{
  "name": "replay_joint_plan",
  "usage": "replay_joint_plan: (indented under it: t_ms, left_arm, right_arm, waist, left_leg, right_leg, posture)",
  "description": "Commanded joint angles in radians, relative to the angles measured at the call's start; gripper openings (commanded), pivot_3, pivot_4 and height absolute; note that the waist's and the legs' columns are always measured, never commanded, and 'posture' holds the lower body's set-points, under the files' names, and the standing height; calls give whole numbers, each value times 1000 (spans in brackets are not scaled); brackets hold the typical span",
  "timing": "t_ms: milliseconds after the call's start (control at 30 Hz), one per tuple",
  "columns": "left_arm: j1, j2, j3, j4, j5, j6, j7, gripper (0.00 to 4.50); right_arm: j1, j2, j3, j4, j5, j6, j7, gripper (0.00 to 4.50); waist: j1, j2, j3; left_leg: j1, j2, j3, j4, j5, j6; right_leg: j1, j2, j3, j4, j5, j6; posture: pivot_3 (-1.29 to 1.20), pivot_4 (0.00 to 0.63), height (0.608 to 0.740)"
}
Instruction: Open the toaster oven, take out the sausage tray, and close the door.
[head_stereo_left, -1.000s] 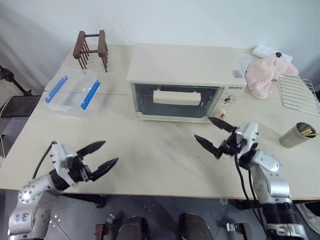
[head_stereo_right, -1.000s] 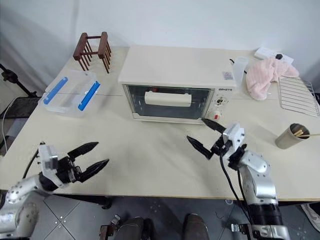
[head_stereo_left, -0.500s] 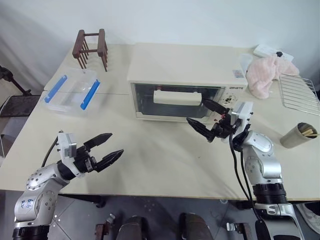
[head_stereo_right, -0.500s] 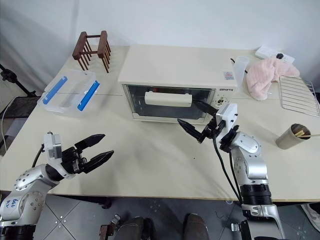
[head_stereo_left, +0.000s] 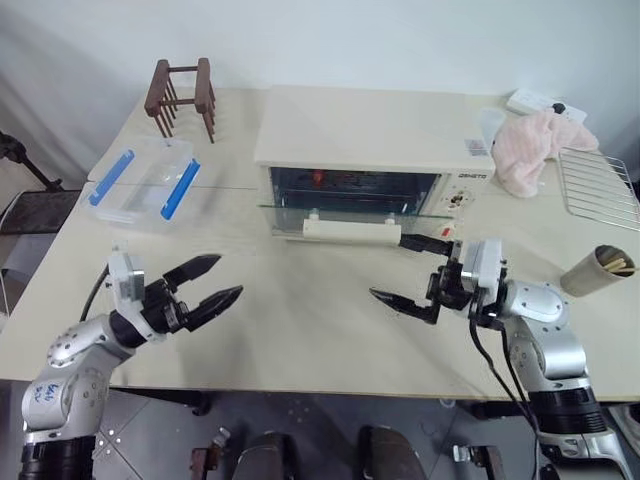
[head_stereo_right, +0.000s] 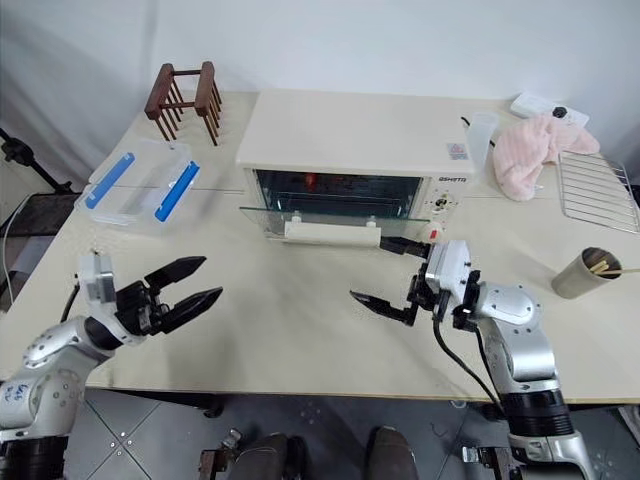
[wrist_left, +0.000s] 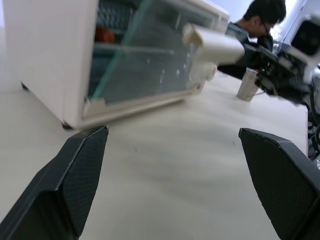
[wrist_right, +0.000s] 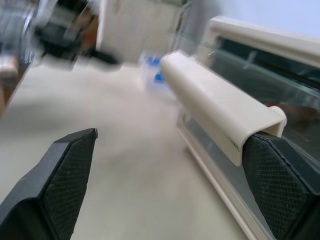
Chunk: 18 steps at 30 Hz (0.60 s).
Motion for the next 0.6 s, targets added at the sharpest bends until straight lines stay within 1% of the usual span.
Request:
replay_joint_plan:
  t_ms: [33, 100, 167, 333, 500, 533, 600]
  left_arm:
    - [-57, 19, 36, 30, -47, 24, -22, 4276]
    - [-121, 6, 38, 76, -52, 18, -24, 3896]
    - [-193, -23, 31, 126, -34, -13, -11, 3322]
    - [-377, -97, -51, 263, 65, -94, -4, 1741]
    - [-459, -174, -141, 334, 157, -160, -1, 219]
    - [-468, -186, -150, 343, 164, -165, -3, 45]
    - [-483, -201, -176, 365, 181, -176, -22, 45]
  right_arm:
    - [26, -6, 17, 0, -29, -120, 34, 4500]
    - [31, 2, 12, 24, -41, -150, 13, 4500]
    - [32, 3, 13, 43, -47, -170, 0, 4500]
    - [20, 3, 30, 76, -59, -202, -12, 4500]
    - [6, -1, 42, 90, -67, -219, -16, 4500]
    - [5, -3, 43, 91, -68, -220, -17, 4500]
    - [8, -9, 42, 92, -68, -223, -21, 4500]
  waist:
    - [0, 0, 0]
    - [0, 0, 0]
    - [0, 0, 0]
    - [3, -1, 1]
    - [3, -2, 1]
    - [1, -3, 1]
    - [0, -3, 2]
  left_leg:
    - [0, 0, 0, 0, 0, 0]
    - [0, 0, 0, 0, 0, 0]
    - [0, -1, 0, 1, 0, 0]
    - [0, -3, 0, 3, 1, 0]
    - [0, -4, 0, 3, 1, 0]
    - [0, -4, 0, 3, 1, 0]
    - [0, -4, 0, 3, 1, 0]
  right_leg:
    - [0, 0, 0, 0, 0, 0]
    - [0, 0, 0, 0, 0, 0]
    - [0, 0, -1, 0, 0, 0]
    - [1, 0, -1, 0, 0, 0]
    - [2, 1, -2, 0, 0, 0]
    - [2, 1, -2, 0, 0, 0]
    - [2, 1, -2, 0, 0, 0]
  posture:
    - [0, 150, 740]
    - [0, 150, 740]
    - [0, 150, 740]
    - [0, 150, 740]
    - [0, 150, 740]
    - [0, 150, 740]
    - [0, 150, 740]
